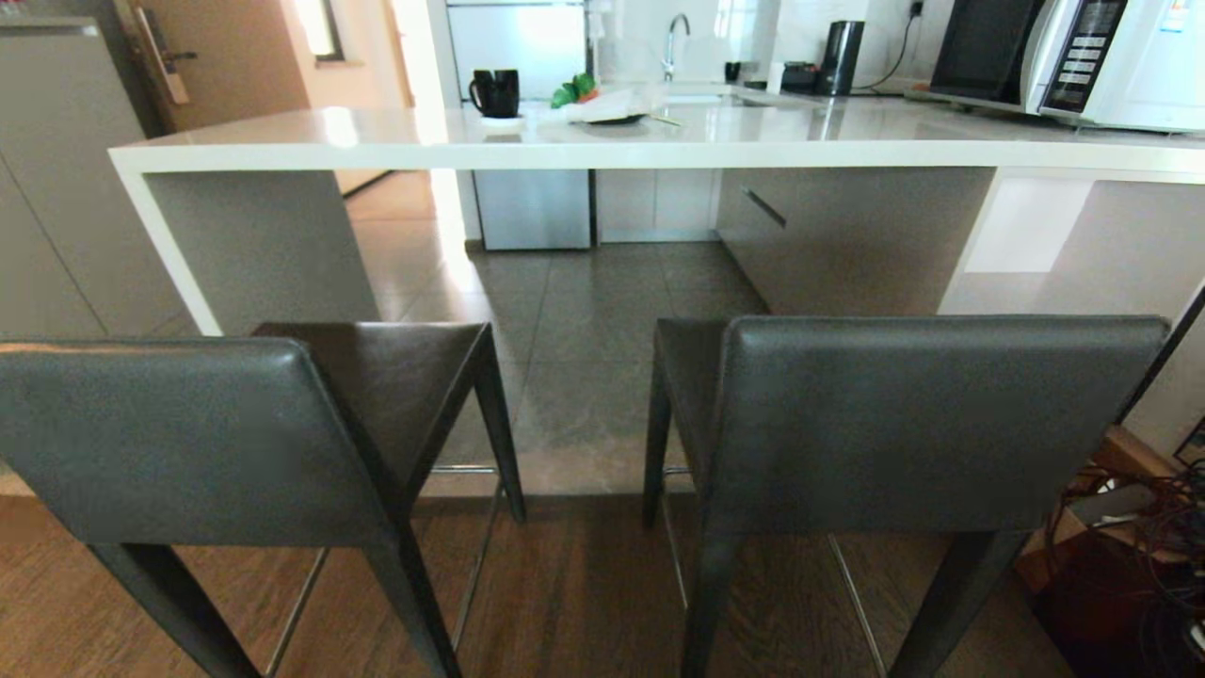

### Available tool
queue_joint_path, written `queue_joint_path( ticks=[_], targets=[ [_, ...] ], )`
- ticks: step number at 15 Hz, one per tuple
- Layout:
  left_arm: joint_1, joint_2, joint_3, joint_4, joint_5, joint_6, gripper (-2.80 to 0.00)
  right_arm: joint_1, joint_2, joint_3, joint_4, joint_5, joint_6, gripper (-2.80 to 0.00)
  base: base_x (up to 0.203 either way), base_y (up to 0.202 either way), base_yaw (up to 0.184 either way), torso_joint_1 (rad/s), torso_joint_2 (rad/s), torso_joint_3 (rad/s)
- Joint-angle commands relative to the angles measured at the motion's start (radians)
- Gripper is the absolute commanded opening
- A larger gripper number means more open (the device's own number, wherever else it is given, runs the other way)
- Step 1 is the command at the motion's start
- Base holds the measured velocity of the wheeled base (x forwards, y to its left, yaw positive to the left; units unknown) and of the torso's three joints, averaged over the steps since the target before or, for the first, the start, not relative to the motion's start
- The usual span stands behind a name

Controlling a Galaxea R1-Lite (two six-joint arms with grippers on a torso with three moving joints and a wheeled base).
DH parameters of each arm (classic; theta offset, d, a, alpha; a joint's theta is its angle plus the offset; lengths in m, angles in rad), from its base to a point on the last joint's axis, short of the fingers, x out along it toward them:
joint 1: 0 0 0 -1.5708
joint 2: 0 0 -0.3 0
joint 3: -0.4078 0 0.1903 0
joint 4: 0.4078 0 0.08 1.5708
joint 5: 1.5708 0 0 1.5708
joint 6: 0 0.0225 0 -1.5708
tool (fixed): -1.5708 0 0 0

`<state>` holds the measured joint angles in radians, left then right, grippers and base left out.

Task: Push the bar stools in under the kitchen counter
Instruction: Push the gray chair back under the dining table

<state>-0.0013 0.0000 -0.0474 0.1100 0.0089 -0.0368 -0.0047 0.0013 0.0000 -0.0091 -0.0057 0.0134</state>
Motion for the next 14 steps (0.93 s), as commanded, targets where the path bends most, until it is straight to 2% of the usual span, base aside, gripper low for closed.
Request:
queue_joint_path(
  ticks=[1, 14],
  targets=[
    [0.000, 0.002, 0.000, 0.000, 0.000, 0.000, -2.80, 0.000, 0.002, 0.000, 0.000, 0.000, 0.000, -2.80, 0.000, -0.195, 0.000, 0.002, 0.00, -0.002],
    [0.000, 0.002, 0.000, 0.000, 0.000, 0.000, -2.80, 0.000, 0.002, 0.000, 0.000, 0.000, 0.000, -2.80, 0.000, -0.193, 0.001, 0.002, 0.00, 0.003]
  ],
)
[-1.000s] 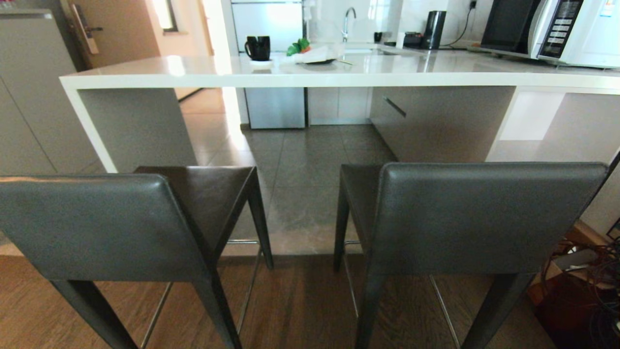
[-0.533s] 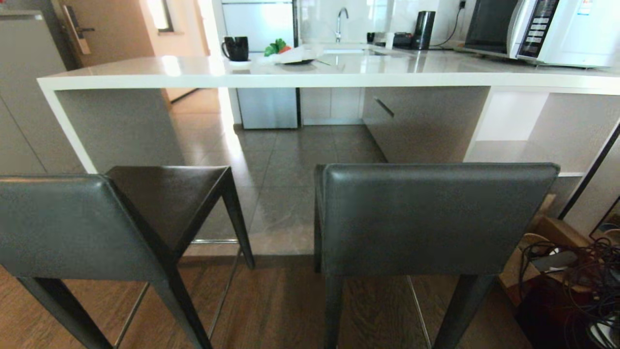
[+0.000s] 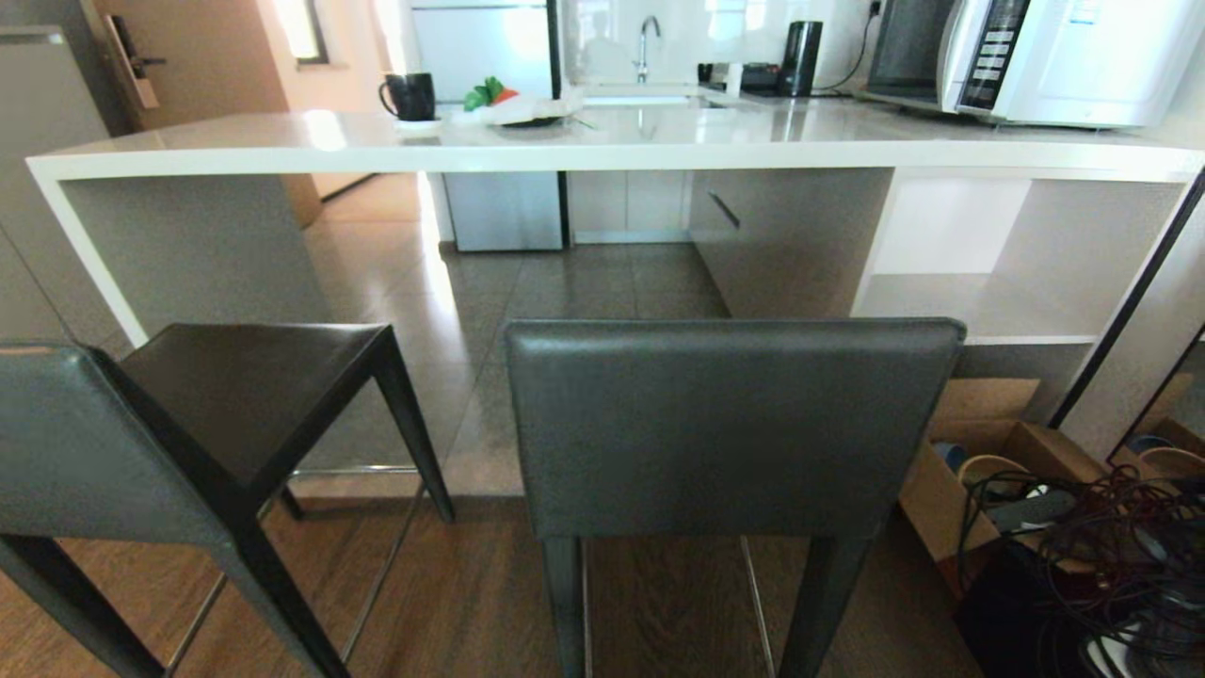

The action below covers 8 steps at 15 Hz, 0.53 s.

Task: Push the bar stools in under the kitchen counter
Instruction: Push the gray chair back under the dining table

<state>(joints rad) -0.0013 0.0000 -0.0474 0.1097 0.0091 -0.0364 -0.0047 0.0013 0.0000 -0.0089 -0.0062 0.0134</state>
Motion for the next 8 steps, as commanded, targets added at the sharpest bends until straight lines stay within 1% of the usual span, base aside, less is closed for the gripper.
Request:
queue_joint_path(
  ticks=[1, 4, 5, 6, 8],
  targets=[
    [0.000, 0.002, 0.000, 0.001, 0.000, 0.000, -2.80, 0.000, 0.001, 0.000, 0.000, 0.000, 0.000, -2.80, 0.000, -0.192, 0.004, -0.002, 0.00, 0.002],
    [0.000, 0.002, 0.000, 0.001, 0.002, 0.000, -2.80, 0.000, 0.002, 0.000, 0.000, 0.000, 0.000, -2.80, 0.000, -0.188, 0.002, 0.005, 0.00, 0.003],
    [0.000, 0.002, 0.000, 0.001, 0.002, 0.000, -2.80, 0.000, 0.000, 0.000, 0.000, 0.000, 0.000, -2.80, 0.000, -0.121, 0.001, 0.003, 0.01, 0.002],
    [0.000, 0.002, 0.000, 0.001, 0.002, 0.000, -2.80, 0.000, 0.002, 0.000, 0.000, 0.000, 0.000, -2.80, 0.000, -0.051, -0.001, 0.003, 0.00, -0.002],
    [0.000, 0.002, 0.000, 0.001, 0.000, 0.000, -2.80, 0.000, 0.002, 0.000, 0.000, 0.000, 0.000, -2.80, 0.000, 0.000, 0.000, 0.000, 0.00, 0.000]
  ],
)
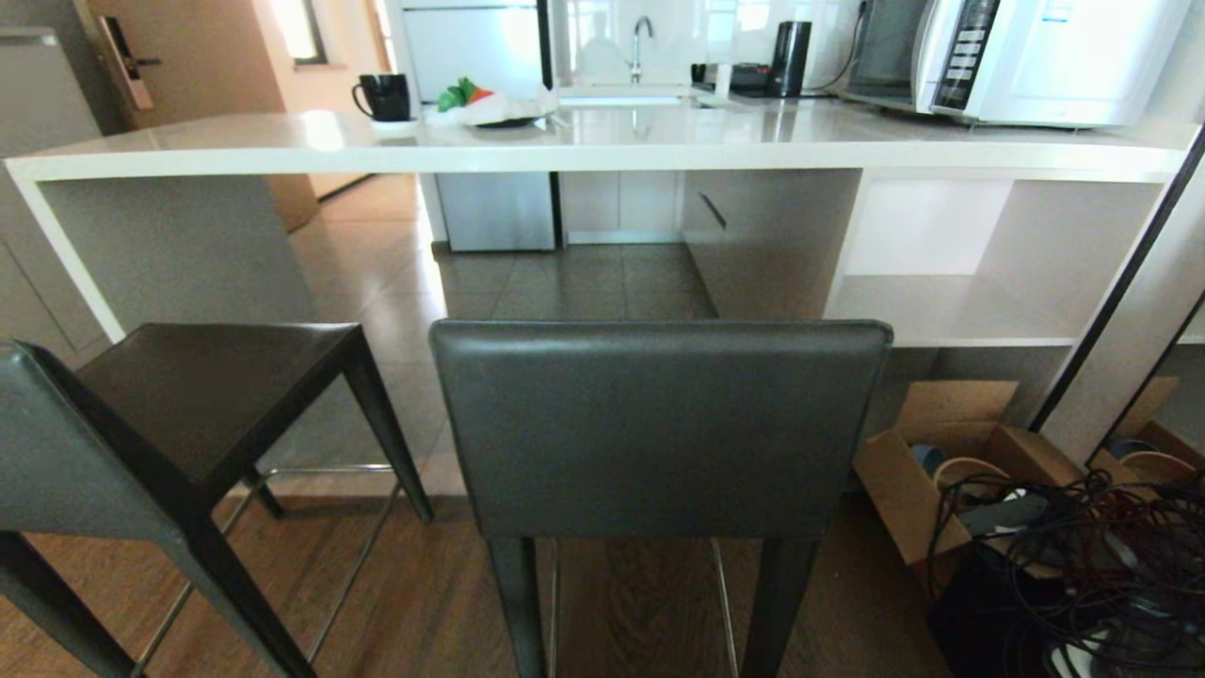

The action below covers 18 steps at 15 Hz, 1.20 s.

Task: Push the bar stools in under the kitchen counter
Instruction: Push the gray chair back under the dining table

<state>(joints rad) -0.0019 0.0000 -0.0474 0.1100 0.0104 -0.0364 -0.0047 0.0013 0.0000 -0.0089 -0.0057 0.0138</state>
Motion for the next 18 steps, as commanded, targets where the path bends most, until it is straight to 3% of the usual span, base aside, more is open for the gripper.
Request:
queue_joint_path(
  ticks=[1, 13, 14, 15, 18],
  targets=[
    [0.000, 0.002, 0.000, 0.000, 0.000, 0.000, -2.80, 0.000, 0.002, 0.000, 0.000, 0.000, 0.000, -2.80, 0.000, 0.000, 0.000, 0.000, 0.00, 0.000],
    [0.000, 0.002, 0.001, -0.001, 0.000, -0.002, -2.80, 0.000, 0.002, 0.000, 0.000, 0.000, 0.001, -2.80, 0.000, 0.000, 0.000, 0.000, 0.00, 0.000],
    [0.000, 0.002, 0.001, -0.001, 0.000, -0.002, 0.00, 0.000, 0.002, 0.000, 0.000, 0.000, 0.002, -2.80, 0.000, 0.000, 0.000, 0.000, 0.00, 0.000],
    [0.000, 0.002, 0.001, -0.001, 0.000, -0.002, 0.00, 0.000, 0.002, 0.000, 0.000, 0.000, 0.003, 0.00, 0.000, 0.000, 0.000, 0.000, 0.00, 0.000],
    [0.000, 0.002, 0.001, -0.001, 0.000, -0.004, 0.00, 0.000, 0.002, 0.000, 0.000, 0.000, 0.005, 0.00, 0.000, 0.000, 0.000, 0.000, 0.00, 0.000]
  ],
)
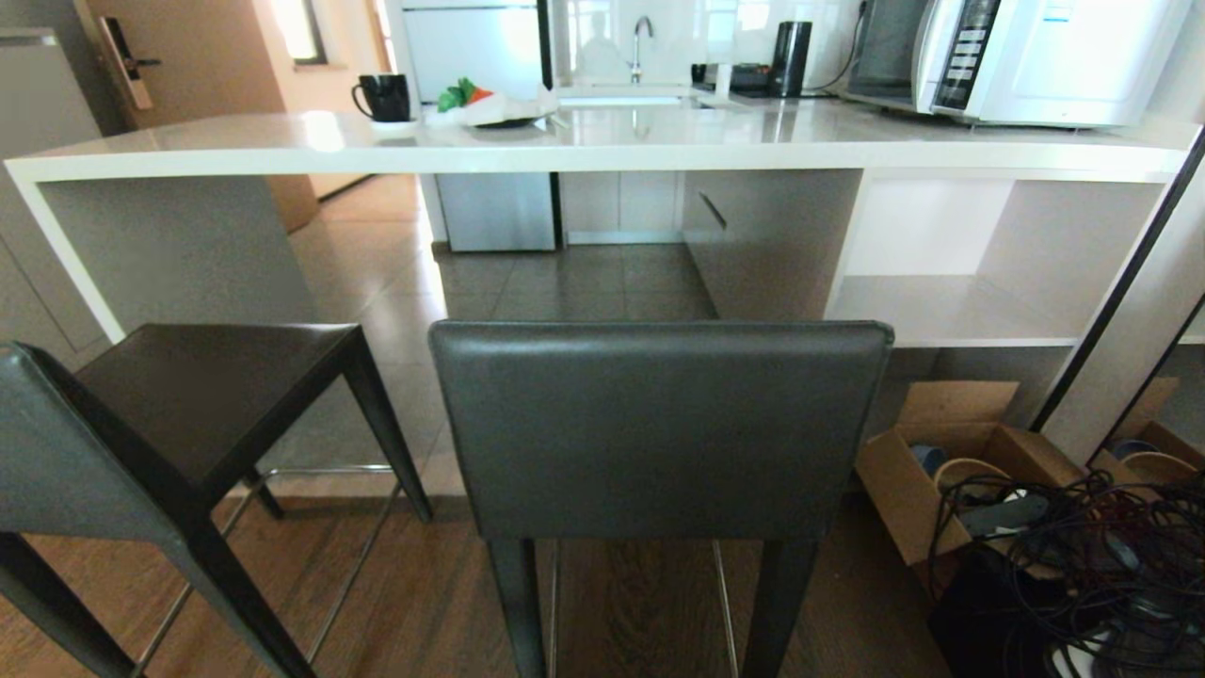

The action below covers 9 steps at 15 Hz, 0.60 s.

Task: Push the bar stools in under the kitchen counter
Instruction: Push the gray chair back under the dining table

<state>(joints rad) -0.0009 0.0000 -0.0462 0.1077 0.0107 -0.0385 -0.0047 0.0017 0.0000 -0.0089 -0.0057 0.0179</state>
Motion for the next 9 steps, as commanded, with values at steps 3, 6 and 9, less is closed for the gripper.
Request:
queue_joint_path(
  ticks=[3, 6, 9],
  targets=[
    [0.001, 0.002, 0.000, 0.001, 0.000, -0.001, 0.00, 0.000, 0.001, 0.000, 0.000, 0.000, 0.001, 0.00, 0.000, 0.000, 0.000, 0.000, 0.00, 0.000],
    [0.001, 0.002, 0.000, 0.001, 0.000, -0.001, 0.00, 0.000, 0.001, 0.000, 0.000, 0.000, 0.001, 0.00, 0.000, 0.000, 0.000, 0.000, 0.00, 0.000],
    [0.000, 0.002, 0.000, 0.001, 0.000, 0.000, 0.00, 0.000, 0.001, 0.000, 0.000, 0.000, 0.001, 0.00, 0.000, 0.000, 0.000, 0.000, 0.00, 0.000]
  ],
)
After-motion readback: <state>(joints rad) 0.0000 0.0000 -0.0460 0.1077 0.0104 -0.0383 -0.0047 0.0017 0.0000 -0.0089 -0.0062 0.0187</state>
